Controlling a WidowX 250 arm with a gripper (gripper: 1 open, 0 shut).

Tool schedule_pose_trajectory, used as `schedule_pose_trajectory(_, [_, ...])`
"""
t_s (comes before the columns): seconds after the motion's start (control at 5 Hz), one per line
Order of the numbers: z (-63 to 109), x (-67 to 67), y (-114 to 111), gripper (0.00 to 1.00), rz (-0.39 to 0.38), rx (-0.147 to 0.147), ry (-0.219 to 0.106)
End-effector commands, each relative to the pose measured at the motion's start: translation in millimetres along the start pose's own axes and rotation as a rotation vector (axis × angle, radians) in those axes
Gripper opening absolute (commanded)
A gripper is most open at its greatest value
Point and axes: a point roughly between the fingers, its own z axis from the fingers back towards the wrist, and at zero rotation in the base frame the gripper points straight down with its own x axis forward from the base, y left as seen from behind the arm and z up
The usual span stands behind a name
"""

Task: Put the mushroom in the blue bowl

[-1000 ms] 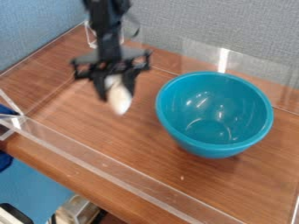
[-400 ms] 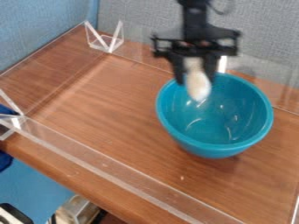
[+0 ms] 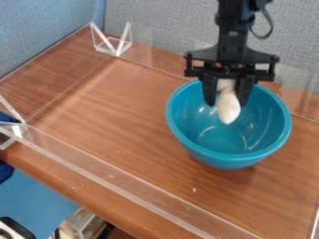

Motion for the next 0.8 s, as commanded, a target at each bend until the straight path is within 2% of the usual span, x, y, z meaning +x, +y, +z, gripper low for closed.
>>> schedule_pose_trajectory(0.0, [-0.2, 13.2, -9.6, 0.00, -0.037, -0.026, -0.039])
schedule_pose_trajectory(0.2, [-15.2, 20.0, -9.9, 0.00, -0.060, -0.023, -0.032])
schedule_pose_trajectory(0.6, [-33.7, 30.4, -10.3, 0.00, -0.085, -0.025, -0.025])
